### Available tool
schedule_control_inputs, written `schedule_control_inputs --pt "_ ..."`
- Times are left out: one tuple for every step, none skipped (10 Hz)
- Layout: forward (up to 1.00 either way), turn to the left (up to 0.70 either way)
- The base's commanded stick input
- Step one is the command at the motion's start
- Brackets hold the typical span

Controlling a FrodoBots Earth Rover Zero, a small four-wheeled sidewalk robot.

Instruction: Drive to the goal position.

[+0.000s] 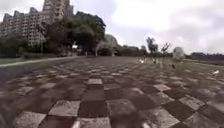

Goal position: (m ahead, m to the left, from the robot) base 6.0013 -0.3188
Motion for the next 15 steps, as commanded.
schedule_control_inputs --pt "0.85 0.11" --pt "0.85 0.11" --pt "0.85 0.11" --pt "0.85 0.11" --pt "0.85 0.11" --pt "0.85 0.11" --pt "0.85 0.11" --pt "0.85 0.11" --pt "0.85 0.11" --pt "0.85 0.11" --pt "0.85 0.11" --pt "0.85 0.11" --pt "0.85 0.11" --pt "0.85 0.11" --pt "0.85 0.11"
